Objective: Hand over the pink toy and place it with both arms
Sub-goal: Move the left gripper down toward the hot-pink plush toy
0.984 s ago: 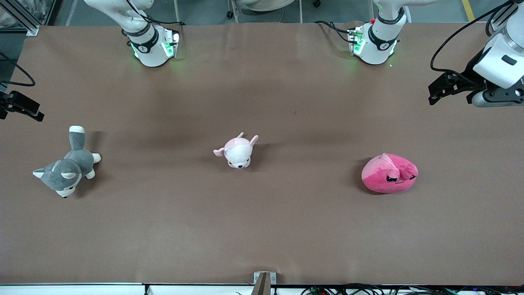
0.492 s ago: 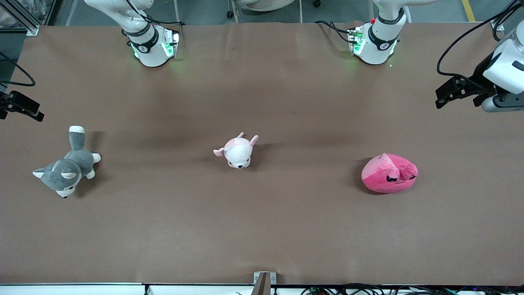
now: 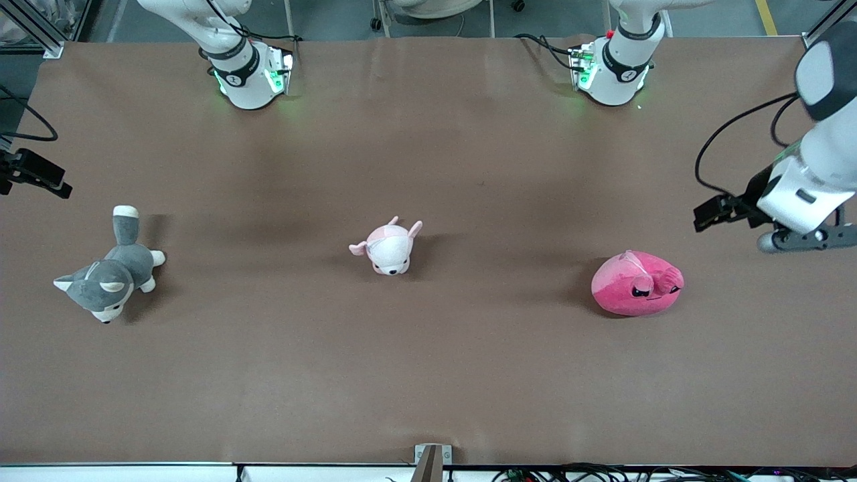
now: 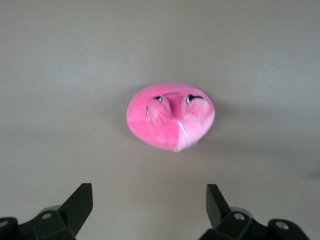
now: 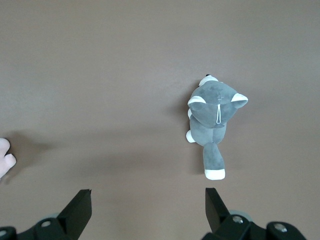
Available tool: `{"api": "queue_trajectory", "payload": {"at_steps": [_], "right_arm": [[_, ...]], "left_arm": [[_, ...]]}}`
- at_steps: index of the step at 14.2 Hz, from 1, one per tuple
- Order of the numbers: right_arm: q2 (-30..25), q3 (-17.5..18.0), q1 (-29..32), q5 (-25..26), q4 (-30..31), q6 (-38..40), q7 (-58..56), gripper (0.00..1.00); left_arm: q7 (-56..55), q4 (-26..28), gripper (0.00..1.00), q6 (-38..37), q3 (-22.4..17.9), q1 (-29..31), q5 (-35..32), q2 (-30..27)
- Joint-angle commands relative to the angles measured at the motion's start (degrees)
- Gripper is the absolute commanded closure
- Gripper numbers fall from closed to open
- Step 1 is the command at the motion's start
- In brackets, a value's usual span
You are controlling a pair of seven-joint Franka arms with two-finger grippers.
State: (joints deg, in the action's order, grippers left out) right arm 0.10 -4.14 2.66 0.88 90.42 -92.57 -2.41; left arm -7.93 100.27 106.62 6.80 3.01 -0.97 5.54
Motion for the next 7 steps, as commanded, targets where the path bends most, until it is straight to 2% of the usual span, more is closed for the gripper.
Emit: {"api": "queue_trajectory", "payload": {"at_steps": [1, 5, 7], "right_arm": [[-1.9, 0.5, 0.8, -0.4, 2.0, -0.4, -0.8, 0.00], [-1.9, 0.5, 0.8, -0.4, 2.0, -0.4, -0.8, 0.00], [-1.9, 0.5, 0.9, -0.4, 2.0, -0.4, -0.8, 0.00]], "left_arm": [[-0.9, 6.7, 0.00, 8.8, 0.2, 0.6, -0.3, 0.0], [-3.9, 12.2, 0.00, 19.5, 0.3, 0.5, 0.2, 2.4], [-4.6, 12.2, 0.08, 22.0, 0.3, 0.5, 0.2, 4.6]]}}
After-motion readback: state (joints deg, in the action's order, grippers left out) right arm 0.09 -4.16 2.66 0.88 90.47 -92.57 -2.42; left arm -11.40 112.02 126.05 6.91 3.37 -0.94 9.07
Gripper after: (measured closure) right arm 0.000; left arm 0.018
